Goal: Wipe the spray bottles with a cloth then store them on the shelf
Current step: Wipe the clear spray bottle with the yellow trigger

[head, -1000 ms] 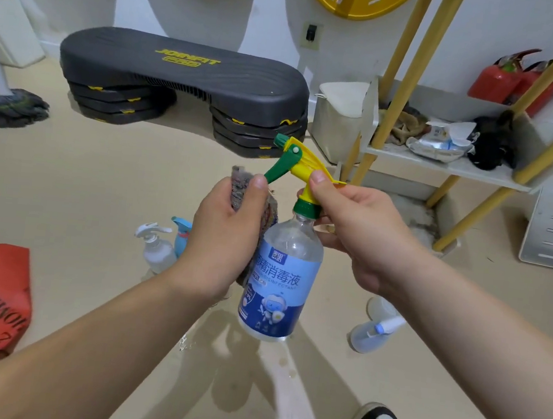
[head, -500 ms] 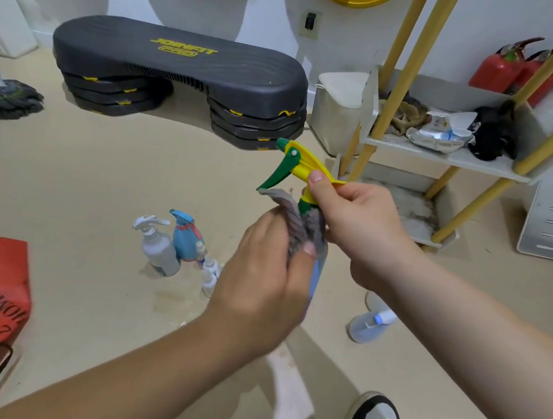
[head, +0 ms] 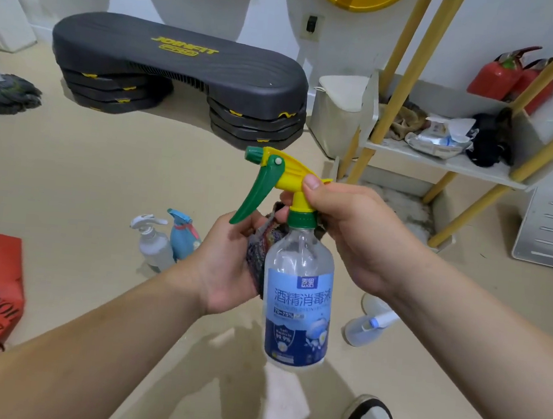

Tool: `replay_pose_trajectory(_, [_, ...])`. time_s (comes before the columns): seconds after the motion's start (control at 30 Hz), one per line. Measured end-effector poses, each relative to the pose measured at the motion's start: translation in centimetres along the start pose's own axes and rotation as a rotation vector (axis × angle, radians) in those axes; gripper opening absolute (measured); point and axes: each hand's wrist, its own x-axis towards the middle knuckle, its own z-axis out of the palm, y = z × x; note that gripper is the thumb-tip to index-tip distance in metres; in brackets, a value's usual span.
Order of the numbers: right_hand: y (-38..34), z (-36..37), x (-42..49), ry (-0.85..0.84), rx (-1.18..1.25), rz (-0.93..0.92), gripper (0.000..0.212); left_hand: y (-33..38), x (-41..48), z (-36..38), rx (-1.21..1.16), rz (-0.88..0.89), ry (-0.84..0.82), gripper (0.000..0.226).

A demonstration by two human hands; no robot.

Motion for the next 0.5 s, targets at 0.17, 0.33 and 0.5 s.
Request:
replay_pose_trajectory(0.17, [-0.1, -0.3, -0.3, -0.073, 0.109, 0.093, 0.03, -0.9, 0.2, -0.4, -0.123, -0.147, -0.136, 0.03])
replay_pose_trajectory(0.33, [0.9, -0.8, 0.3, 0.225, -0.259, -0.105, 0.042, -3.4, 0.3, 0.4, 0.116, 0.04, 0.134, 0.041])
replay_pose_trajectory(0.5, [1.1, -1.2, 0.6, 0.379, -0.355, -0.24, 0.039, -6.2, -1.1, 2.5, 0.659, 0.392, 0.296, 0.017])
